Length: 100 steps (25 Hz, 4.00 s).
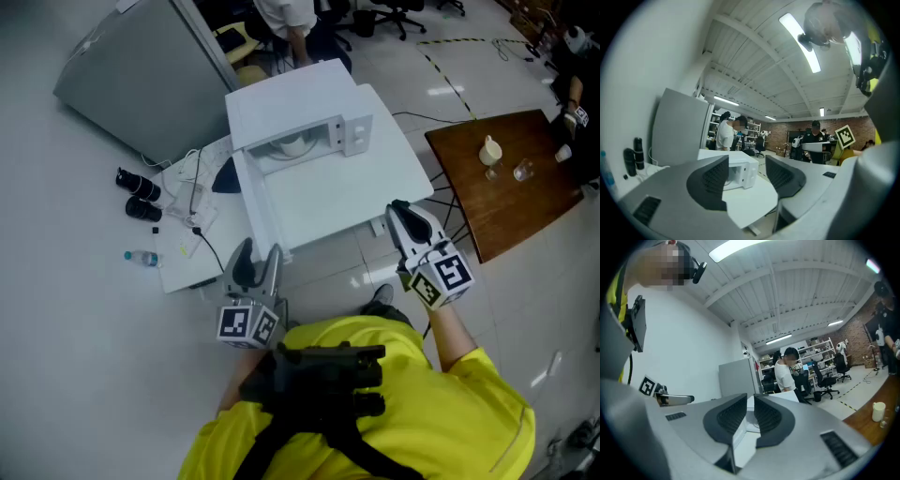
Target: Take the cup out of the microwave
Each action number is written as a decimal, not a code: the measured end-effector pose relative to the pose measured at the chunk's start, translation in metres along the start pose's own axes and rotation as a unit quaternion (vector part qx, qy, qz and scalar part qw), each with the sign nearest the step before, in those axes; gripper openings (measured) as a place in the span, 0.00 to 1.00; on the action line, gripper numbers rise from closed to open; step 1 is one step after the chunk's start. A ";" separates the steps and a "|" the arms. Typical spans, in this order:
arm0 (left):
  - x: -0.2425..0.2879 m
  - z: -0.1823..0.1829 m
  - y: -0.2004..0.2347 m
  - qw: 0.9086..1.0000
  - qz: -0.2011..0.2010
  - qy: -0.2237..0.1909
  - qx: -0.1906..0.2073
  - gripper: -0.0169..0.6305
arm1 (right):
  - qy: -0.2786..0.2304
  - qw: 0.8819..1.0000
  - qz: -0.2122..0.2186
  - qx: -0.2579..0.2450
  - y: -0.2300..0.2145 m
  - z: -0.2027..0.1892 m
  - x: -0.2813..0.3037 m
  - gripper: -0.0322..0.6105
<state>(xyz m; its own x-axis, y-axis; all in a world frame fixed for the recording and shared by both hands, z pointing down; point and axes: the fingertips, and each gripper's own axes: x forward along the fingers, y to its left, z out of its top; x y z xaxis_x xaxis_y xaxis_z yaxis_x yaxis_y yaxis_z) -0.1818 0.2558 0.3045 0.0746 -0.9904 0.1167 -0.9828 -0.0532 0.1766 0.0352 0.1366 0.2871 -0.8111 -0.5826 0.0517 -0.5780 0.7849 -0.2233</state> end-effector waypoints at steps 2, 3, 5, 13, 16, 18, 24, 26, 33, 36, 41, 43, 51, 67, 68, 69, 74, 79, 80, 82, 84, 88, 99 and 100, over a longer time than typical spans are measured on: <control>0.045 -0.014 -0.028 1.000 -0.016 0.006 -0.023 0.61 | 0.007 1.000 0.001 0.006 -0.040 0.000 -0.001 0.13; 0.067 -0.020 -0.040 0.999 -0.019 0.006 -0.028 0.64 | 0.012 1.000 0.004 0.010 -0.059 -0.001 0.000 0.13; 0.109 -0.029 -0.054 0.999 -0.013 0.002 -0.030 0.67 | 0.027 0.999 0.014 0.019 -0.090 -0.005 0.006 0.13; 0.236 -0.093 -0.022 0.996 0.068 0.046 0.029 0.63 | 0.082 0.992 0.086 0.046 -0.132 -0.041 0.065 0.13; 0.298 -0.132 0.024 0.993 0.085 0.072 0.037 0.66 | 0.096 0.989 0.093 0.056 -0.144 -0.059 0.094 0.13; 0.323 -0.159 0.061 0.991 0.107 0.082 0.014 0.66 | 0.106 0.988 0.097 0.058 -0.148 -0.069 0.108 0.13; 0.369 -0.199 0.129 0.985 0.139 0.097 -0.014 0.72 | 0.131 0.987 0.091 0.029 -0.174 -0.106 0.164 0.13; 0.379 -0.212 0.142 0.985 0.139 0.106 -0.013 0.73 | 0.136 0.987 0.079 0.037 -0.180 -0.119 0.178 0.13; 0.432 -0.234 0.181 0.988 0.116 0.102 -0.001 0.82 | 0.190 0.973 0.117 0.060 -0.171 -0.172 0.192 0.13; 0.452 -0.229 0.189 0.990 0.103 0.096 0.018 0.82 | 0.210 0.968 0.114 0.072 -0.175 -0.188 0.190 0.13; 0.474 -0.235 0.198 0.988 0.119 0.094 0.016 0.81 | 0.223 0.967 0.083 0.087 -0.190 -0.201 0.189 0.13; 0.478 -0.242 0.205 0.986 0.136 0.100 0.014 0.81 | 0.221 0.968 0.078 0.089 -0.191 -0.201 0.192 0.13; 0.481 -0.243 0.210 0.981 0.161 0.102 0.037 0.74 | 0.215 0.971 0.049 0.094 -0.200 -0.199 0.199 0.07; 0.438 -0.228 0.181 0.986 0.144 0.070 0.038 0.74 | 0.222 0.969 0.053 0.092 -0.193 -0.211 0.205 0.06; 0.433 -0.228 0.175 0.987 0.141 0.071 0.039 0.74 | 0.221 0.969 0.053 0.092 -0.193 -0.211 0.204 0.06; 0.428 -0.228 0.170 0.987 0.139 0.071 0.039 0.74 | 0.221 0.969 0.054 0.092 -0.193 -0.212 0.204 0.06; 0.401 -0.234 0.135 0.988 0.131 0.070 0.039 0.74 | 0.215 0.971 0.051 0.095 -0.200 -0.212 0.198 0.06; 0.378 -0.265 0.086 0.989 0.107 0.100 0.031 0.74 | 0.177 0.982 0.009 0.066 -0.228 -0.203 0.180 0.06; 0.375 -0.274 0.075 0.989 0.098 0.109 0.029 0.74 | 0.175 0.983 -0.006 0.058 -0.236 -0.203 0.173 0.06; 0.374 -0.290 0.051 0.989 0.080 0.122 0.031 0.74 | 0.177 0.982 -0.034 0.053 -0.255 -0.206 0.158 0.06; 0.380 -0.305 0.026 0.989 0.061 0.134 0.030 0.74 | 0.181 0.980 -0.058 0.052 -0.272 -0.209 0.140 0.06; 0.410 -0.333 -0.025 0.987 0.017 0.154 0.033 0.74 | 0.189 0.976 -0.095 0.050 -0.298 -0.215 0.104 0.06; 0.458 -0.363 -0.107 0.985 -0.039 0.156 0.057 0.74 | 0.181 0.968 -0.158 0.070 -0.326 -0.211 0.040 0.06; 0.459 -0.365 -0.110 0.985 -0.041 0.157 0.064 0.74 | 0.179 0.968 -0.160 0.072 -0.326 -0.210 0.039 0.06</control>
<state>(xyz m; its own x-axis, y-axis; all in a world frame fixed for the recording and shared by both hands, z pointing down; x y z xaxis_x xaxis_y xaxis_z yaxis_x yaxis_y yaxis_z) 0.0221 -0.1459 0.6949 0.1829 -0.8946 0.4077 -0.9831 -0.1668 0.0750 0.1736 -0.0973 0.5665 -0.5858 -0.6611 0.4688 -0.8078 0.5232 -0.2715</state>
